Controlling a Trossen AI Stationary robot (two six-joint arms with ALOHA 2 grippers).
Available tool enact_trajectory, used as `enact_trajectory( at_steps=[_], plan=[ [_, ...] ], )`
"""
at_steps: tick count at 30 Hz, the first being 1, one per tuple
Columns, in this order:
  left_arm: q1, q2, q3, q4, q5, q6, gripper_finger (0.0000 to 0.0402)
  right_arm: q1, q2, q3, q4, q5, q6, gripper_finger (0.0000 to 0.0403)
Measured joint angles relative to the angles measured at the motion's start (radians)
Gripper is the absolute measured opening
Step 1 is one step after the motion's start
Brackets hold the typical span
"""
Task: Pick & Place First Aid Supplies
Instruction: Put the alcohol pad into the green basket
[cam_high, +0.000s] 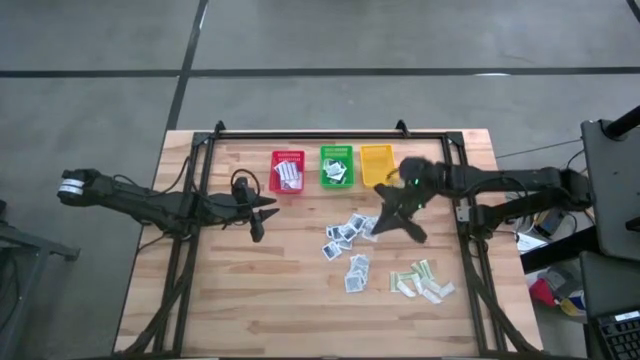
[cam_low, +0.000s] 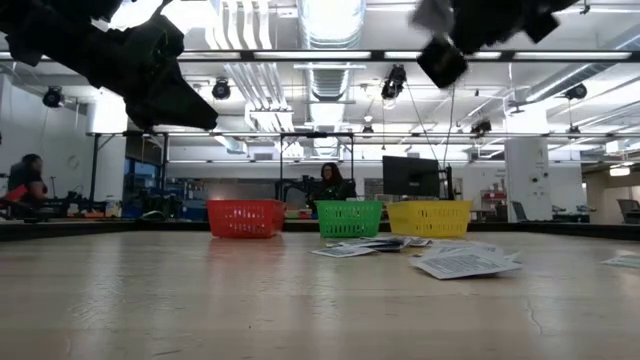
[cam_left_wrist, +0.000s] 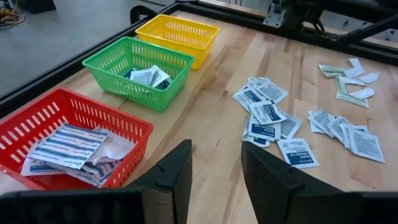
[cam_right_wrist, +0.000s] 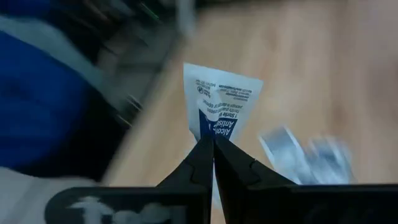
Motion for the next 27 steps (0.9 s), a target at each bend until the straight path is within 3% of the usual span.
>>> enact_trajectory(
  at_steps=[3, 6, 9, 12, 17, 20, 25, 27],
  plan=[
    [0.000, 0.000, 0.000, 0.000, 0.000, 0.000, 0.0133, -0.071, 0.025, 0.000, 0.221, -0.275, 0.085, 0.0008],
    [0.000, 0.000, 0.000, 0.000, 0.000, 0.000, 0.0133, -0.112, 0.066, -0.001, 0.464, -0.453, 0.223, 0.0008],
    [0.000, 0.000, 0.000, 0.000, 0.000, 0.000, 0.0133, -0.136, 0.112, -0.001, 0.625, -0.503, 0.347, 0.0008],
    [0.000, 0.000, 0.000, -0.001, 0.000, 0.000, 0.0133, -0.153, 0.161, 0.002, 0.649, -0.473, 0.393, 0.0008],
    [0.000, 0.000, 0.000, -0.005, 0.000, 0.006, 0.0133, -0.187, 0.279, 0.069, 0.577, -0.222, 0.317, 0.0008],
    [0.000, 0.000, 0.000, -0.005, 0.000, 0.006, 0.0133, -0.231, 0.354, 0.179, 0.348, -0.015, 0.145, 0.0008],
    [0.000, 0.000, 0.000, -0.007, 0.000, 0.006, 0.0133, -0.267, 0.498, 0.463, -0.177, 0.550, -0.209, 0.0008],
    [0.000, 0.000, 0.000, -0.007, 0.000, 0.007, 0.0133, -0.267, 0.568, 0.575, -0.309, 0.682, -0.308, 0.0008]
  ],
)
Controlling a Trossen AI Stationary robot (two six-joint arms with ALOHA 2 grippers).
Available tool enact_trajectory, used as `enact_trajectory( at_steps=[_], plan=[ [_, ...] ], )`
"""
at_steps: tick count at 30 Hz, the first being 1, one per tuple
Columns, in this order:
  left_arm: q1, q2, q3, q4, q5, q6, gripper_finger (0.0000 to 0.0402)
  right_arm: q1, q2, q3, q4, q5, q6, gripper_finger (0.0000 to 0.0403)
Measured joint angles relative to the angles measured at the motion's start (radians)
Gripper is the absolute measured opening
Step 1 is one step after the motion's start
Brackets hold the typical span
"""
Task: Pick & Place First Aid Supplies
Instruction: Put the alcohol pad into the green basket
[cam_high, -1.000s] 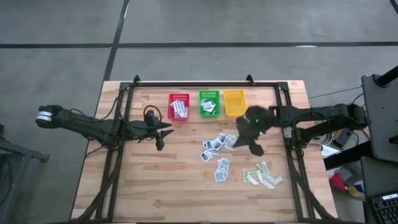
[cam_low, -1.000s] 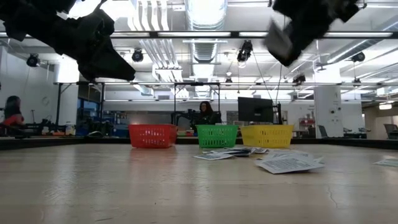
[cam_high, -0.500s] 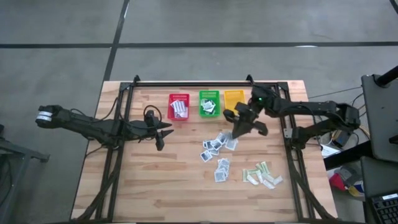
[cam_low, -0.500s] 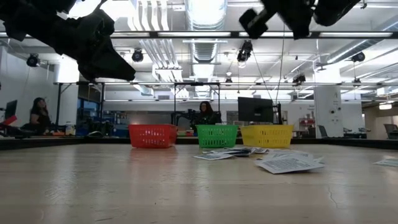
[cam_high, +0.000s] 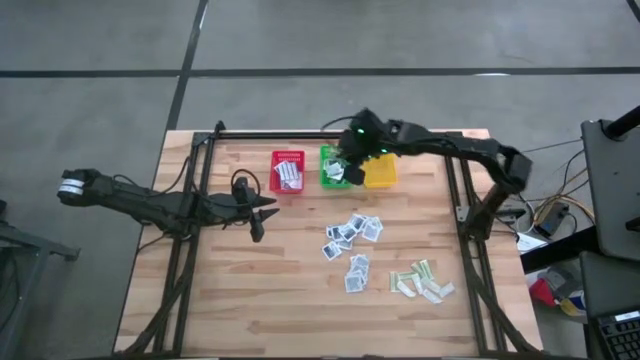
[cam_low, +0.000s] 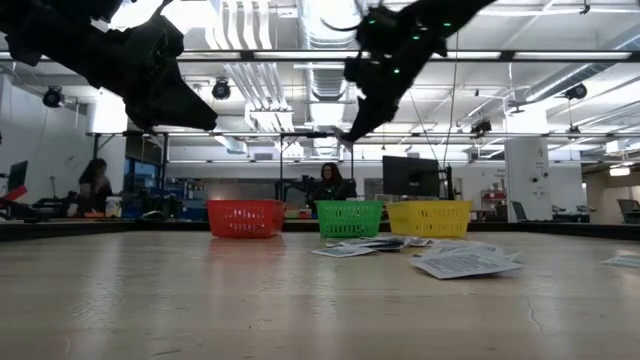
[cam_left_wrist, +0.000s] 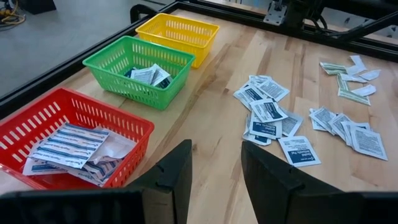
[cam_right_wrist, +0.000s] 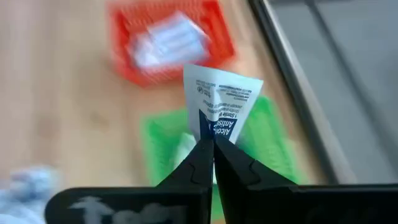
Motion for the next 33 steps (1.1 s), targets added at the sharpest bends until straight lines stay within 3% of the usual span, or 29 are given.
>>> enact_trajectory(
  at_steps=[5, 12, 25, 33],
  plan=[
    [0.000, 0.000, 0.000, -0.001, 0.000, 0.000, 0.0133, 0.004, 0.183, 0.249, -0.249, 0.023, -0.093, 0.0008],
    [0.000, 0.000, 0.000, -0.001, 0.000, -0.001, 0.0133, -0.001, 0.394, 0.442, -0.483, 0.026, -0.138, 0.0008],
    [0.000, 0.000, 0.000, -0.005, 0.000, -0.001, 0.0133, -0.016, 0.602, 0.650, -0.659, 0.026, -0.137, 0.0008],
    [0.000, 0.000, 0.000, -0.007, 0.000, -0.001, 0.0133, -0.027, 0.616, 0.668, -0.671, 0.025, -0.145, 0.0009]
  ],
)
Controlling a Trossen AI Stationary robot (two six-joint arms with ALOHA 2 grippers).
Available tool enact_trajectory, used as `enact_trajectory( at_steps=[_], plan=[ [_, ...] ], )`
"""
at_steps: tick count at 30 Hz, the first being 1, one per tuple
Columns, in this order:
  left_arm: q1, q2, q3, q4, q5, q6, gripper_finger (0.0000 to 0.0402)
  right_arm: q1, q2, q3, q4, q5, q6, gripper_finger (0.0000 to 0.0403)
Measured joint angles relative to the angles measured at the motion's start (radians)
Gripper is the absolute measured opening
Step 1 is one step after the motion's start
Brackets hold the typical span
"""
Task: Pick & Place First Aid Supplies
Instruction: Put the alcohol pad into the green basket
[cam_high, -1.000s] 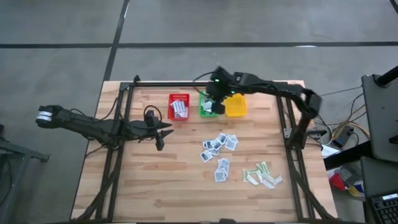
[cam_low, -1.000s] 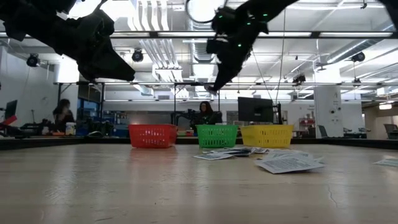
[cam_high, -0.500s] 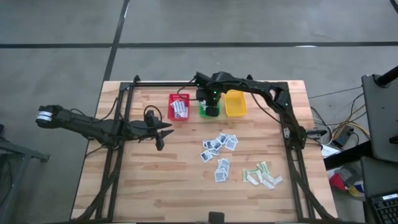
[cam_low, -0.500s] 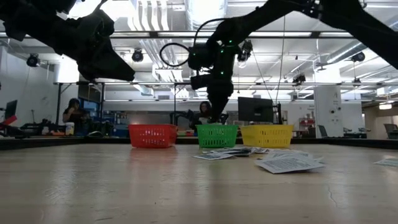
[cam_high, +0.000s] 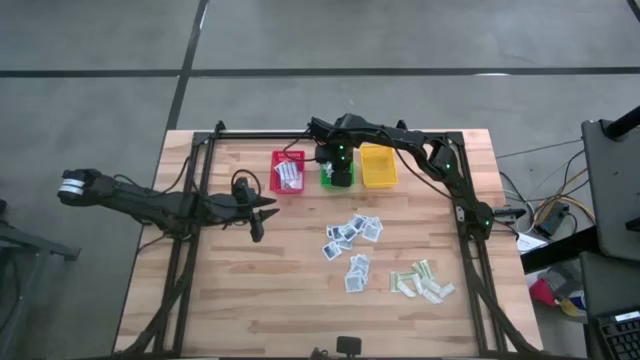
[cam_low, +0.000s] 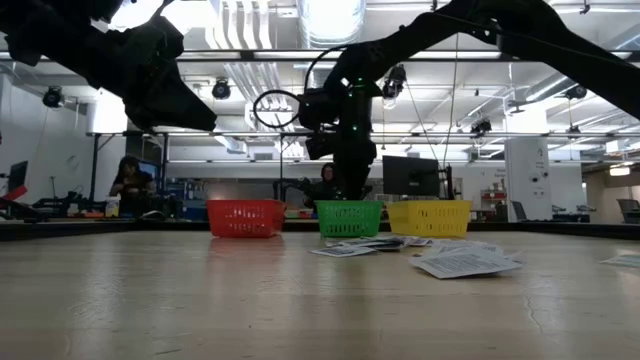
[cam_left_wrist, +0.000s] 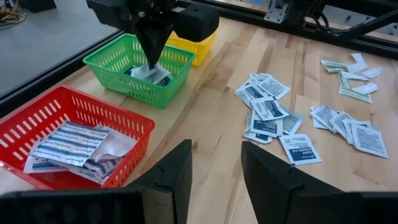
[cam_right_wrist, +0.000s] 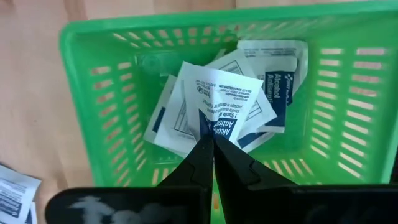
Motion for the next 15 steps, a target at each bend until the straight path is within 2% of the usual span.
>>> enact_trajectory(
  at_steps=[6, 15],
  plan=[
    [0.000, 0.000, 0.000, 0.000, 0.000, 0.001, 0.0133, -0.005, -0.010, 0.008, -0.001, -0.002, 0.000, 0.0037],
    [0.000, 0.000, 0.000, 0.002, 0.000, 0.000, 0.0133, -0.010, -0.010, 0.003, 0.025, -0.001, -0.002, 0.0141]
  ],
)
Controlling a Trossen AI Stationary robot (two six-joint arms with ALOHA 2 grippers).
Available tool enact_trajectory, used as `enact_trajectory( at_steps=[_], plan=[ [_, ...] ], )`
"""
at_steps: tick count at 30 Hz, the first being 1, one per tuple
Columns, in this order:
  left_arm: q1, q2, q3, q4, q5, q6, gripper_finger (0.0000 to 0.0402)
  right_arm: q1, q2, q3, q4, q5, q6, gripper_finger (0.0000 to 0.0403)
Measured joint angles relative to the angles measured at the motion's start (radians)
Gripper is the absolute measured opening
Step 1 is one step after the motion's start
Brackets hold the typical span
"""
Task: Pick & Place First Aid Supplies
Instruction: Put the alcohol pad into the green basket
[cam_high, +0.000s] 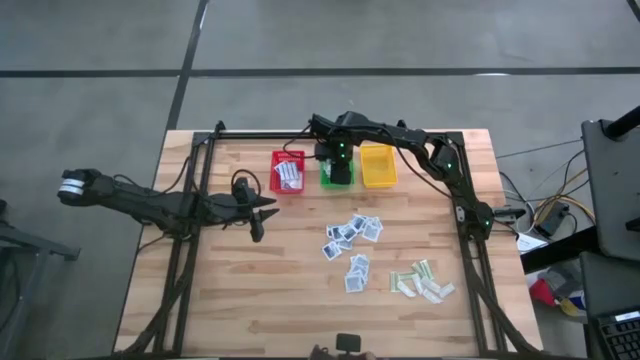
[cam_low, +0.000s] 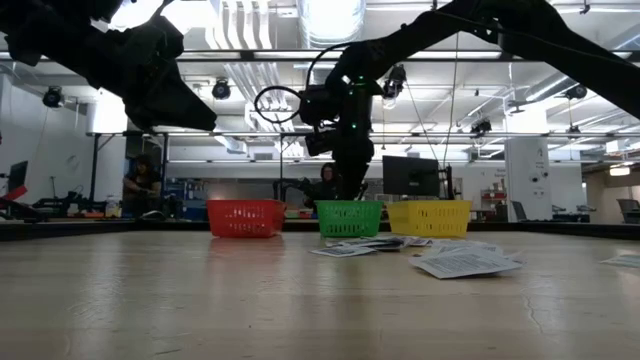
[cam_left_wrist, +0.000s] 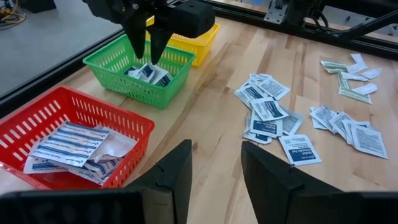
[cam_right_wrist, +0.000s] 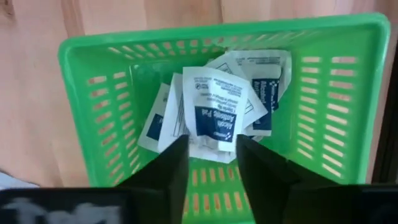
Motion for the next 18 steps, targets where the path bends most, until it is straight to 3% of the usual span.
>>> enact_trajectory(
  at_steps=[4, 7, 14, 18],
  plan=[
    [0.000, 0.000, 0.000, 0.001, 0.000, 0.000, 0.0133, 0.000, -0.001, 0.007, -0.015, 0.014, 0.021, 0.0177],
    [0.000, 0.000, 0.000, 0.001, 0.000, -0.001, 0.0133, 0.004, -0.007, 0.045, -0.124, 0.018, 0.065, 0.0184],
    [0.000, 0.000, 0.000, 0.000, 0.000, 0.003, 0.0133, 0.060, -0.133, 0.034, -0.280, -0.183, 0.051, 0.0166],
    [0.000, 0.000, 0.000, -0.004, 0.000, 0.003, 0.0133, 0.106, -0.243, -0.041, -0.279, -0.211, 0.044, 0.0154]
  ],
)
